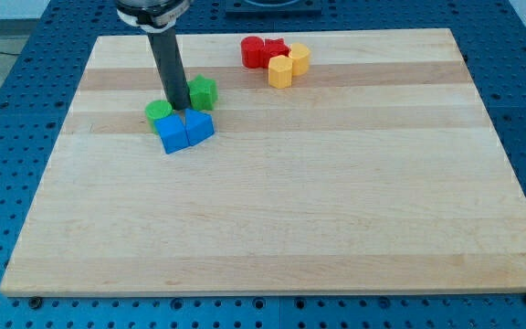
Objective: Separate the blue blocks and the green blocks away from each other
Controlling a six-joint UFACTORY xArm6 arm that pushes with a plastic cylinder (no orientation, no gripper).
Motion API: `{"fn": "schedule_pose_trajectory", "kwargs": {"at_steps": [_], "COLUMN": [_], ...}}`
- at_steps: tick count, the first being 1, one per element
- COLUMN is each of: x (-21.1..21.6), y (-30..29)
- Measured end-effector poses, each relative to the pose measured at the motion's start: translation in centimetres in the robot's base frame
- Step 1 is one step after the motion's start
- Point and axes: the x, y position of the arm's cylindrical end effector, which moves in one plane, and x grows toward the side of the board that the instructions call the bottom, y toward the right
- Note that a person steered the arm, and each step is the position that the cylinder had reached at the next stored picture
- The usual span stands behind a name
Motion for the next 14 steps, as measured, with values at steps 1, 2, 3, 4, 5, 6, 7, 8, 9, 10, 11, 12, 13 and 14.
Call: {"fn": "schedule_pose_trajectory", "kwargs": {"at_steps": [1, 2, 3, 4, 5, 6, 7, 8, 9, 10, 11, 12, 13, 14], "x": [0.0, 2.4, 7.0, 7.3, 8.5, 11.6, 10.5, 9.7, 5.4, 4.2, 4.2, 9.6, 13.0, 14.4], "y": [0.1, -1.4, -1.5, 0.8, 2.3, 0.4, 3.8, -0.6, -1.2, 1.5, 9.6, 11.1, 13.4, 12.0]}}
